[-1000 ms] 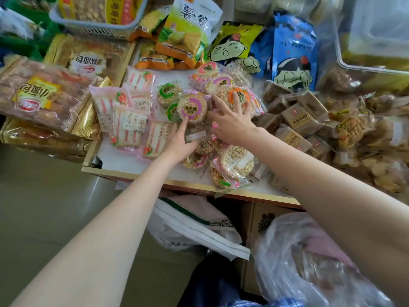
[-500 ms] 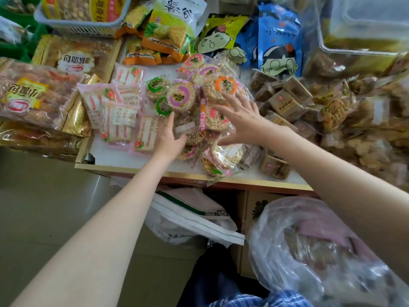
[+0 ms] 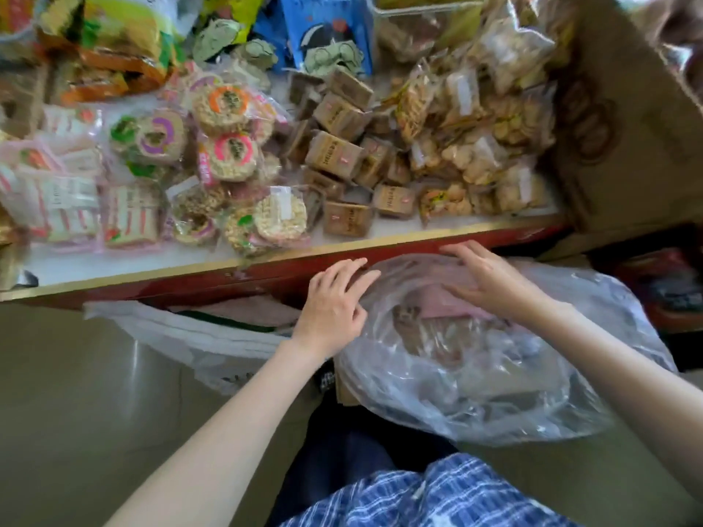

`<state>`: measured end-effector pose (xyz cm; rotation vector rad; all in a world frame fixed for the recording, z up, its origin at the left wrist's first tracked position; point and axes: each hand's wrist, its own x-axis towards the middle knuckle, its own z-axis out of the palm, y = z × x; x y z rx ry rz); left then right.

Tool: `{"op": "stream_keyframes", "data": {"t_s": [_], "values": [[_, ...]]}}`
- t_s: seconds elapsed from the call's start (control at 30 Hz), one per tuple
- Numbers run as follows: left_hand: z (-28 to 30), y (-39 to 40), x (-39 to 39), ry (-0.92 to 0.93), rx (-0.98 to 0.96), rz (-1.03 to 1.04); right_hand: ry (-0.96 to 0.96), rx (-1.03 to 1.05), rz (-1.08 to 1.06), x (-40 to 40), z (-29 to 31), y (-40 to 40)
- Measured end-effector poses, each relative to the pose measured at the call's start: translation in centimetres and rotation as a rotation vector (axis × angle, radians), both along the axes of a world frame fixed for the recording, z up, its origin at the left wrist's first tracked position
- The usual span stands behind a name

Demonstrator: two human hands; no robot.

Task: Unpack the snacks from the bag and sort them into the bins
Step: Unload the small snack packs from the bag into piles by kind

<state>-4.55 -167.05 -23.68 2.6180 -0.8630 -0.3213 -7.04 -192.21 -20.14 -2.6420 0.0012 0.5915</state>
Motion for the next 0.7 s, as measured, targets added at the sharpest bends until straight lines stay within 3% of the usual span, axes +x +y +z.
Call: {"op": "stream_keyframes", "data": {"t_s": [0.13, 0.27, 0.6, 0.7], "values": [[-2.1, -3.7, -1.9, 0.208, 0.355, -0.197, 0.195, 0.025, -0.032, -5.5, -5.1, -2.2], [-3.9, -5.2, -2.3, 0.269, 0.637, -0.349, 0.277, -0.025, 0.134, -6.6, -10.4, -0.6], [-4.6, -5.0, 0.2, 0.273, 0.792, -0.36, 0.108, -0.207, 0.225, -3.3, -16.2, 3.0], [-4.4, -4.7, 0.5, 0.303, 0.8, -0.345, -0.038, -0.078, 0.2, -4.1, -16.7, 2.3]]}}
